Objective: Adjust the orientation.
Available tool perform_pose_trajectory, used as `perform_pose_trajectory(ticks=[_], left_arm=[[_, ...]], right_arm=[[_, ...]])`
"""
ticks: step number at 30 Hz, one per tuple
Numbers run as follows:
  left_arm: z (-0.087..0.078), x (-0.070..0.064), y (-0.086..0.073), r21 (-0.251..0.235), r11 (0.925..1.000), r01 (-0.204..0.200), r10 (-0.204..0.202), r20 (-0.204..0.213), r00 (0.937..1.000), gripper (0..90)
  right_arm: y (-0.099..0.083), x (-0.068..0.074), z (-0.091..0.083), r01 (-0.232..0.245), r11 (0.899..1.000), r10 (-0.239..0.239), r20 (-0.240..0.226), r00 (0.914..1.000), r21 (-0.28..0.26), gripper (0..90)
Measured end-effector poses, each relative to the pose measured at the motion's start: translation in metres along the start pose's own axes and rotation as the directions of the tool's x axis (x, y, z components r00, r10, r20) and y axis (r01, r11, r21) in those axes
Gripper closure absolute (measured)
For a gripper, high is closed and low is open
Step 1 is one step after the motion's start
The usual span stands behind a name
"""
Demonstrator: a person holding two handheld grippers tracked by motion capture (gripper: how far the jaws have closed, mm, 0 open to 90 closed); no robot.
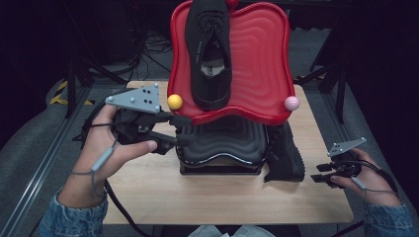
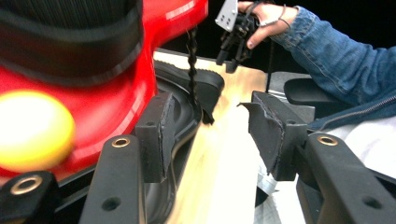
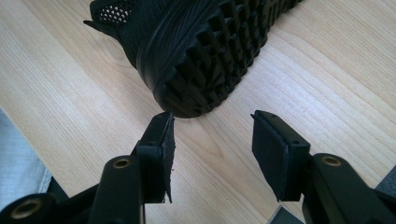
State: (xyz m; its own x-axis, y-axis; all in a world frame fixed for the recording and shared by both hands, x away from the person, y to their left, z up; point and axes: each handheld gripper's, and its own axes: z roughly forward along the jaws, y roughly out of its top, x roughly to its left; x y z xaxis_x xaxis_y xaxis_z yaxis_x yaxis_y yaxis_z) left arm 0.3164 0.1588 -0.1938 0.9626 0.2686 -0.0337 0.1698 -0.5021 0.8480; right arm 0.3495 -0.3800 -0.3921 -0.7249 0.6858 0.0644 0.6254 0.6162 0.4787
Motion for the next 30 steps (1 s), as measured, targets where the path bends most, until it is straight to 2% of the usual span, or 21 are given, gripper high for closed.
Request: perform_pose_trajectory(ticks=[5,9,13,15,16,19,22,24,28,30], left_arm=[[0.013,0.007,-0.037,0.045,0.9984,0.034,-0.033,-0.033,0.9989,48.6],[0.023,0.012,-0.063,0.038,0.9973,0.062,-0.061,-0.031,0.9976,48.6],[0.035,0.014,-0.082,0.048,0.9948,0.090,-0.088,-0.042,0.9952,48.6],[0.042,0.015,-0.089,0.065,0.9925,0.104,-0.100,-0.062,0.9931,48.6],[0.046,0.013,-0.093,0.069,0.9928,0.099,-0.093,-0.083,0.9922,48.6],[0.054,0.012,-0.100,0.076,0.9914,0.106,-0.102,-0.060,0.9930,48.4],[0.060,0.012,-0.103,0.110,0.9881,0.108,-0.101,-0.068,0.9926,47.7],[0.063,0.012,-0.105,0.100,0.9873,0.123,-0.117,-0.057,0.9914,47.7],[0.065,0.013,-0.109,0.109,0.9860,0.127,-0.121,-0.055,0.9911,47.5],[0.065,0.015,-0.113,0.115,0.9838,0.137,-0.130,-0.065,0.9893,46.7]], right_arm=[[0.002,0.001,0.002,0.001,1.000,-0.001,-0.006,1.0000,0.002,50.3],[0.003,0.001,0.003,0.001,1.000,-0.001,-0.003,1.0000,0.009,50.6],[0.006,0.002,0.004,0.008,1.000,-0.008,-0.006,1.0000,0.002,51.0],[0.007,0.002,0.004,0.007,1.000,-0.007,-0.003,1.0000,-0.002,51.2],[0.007,0.001,0.003,0.006,1.000,-0.006,0.000,1.0000,-0.002,51.4],[0.009,0.001,0.002,0.007,1.000,-0.007,0.008,0.9999,-0.009,54.4],[0.011,0.002,0.000,0.026,1.000,-0.026,0.021,0.9994,-0.013,60.6],[0.012,0.003,-0.001,0.030,0.999,-0.029,0.028,0.9992,-0.020,63.2],[0.013,0.003,-0.003,0.030,0.999,-0.029,0.034,0.9990,-0.031,66.4],[0.015,0.005,-0.004,0.043,0.999,-0.041,0.049,0.9980,-0.031,75.0]])
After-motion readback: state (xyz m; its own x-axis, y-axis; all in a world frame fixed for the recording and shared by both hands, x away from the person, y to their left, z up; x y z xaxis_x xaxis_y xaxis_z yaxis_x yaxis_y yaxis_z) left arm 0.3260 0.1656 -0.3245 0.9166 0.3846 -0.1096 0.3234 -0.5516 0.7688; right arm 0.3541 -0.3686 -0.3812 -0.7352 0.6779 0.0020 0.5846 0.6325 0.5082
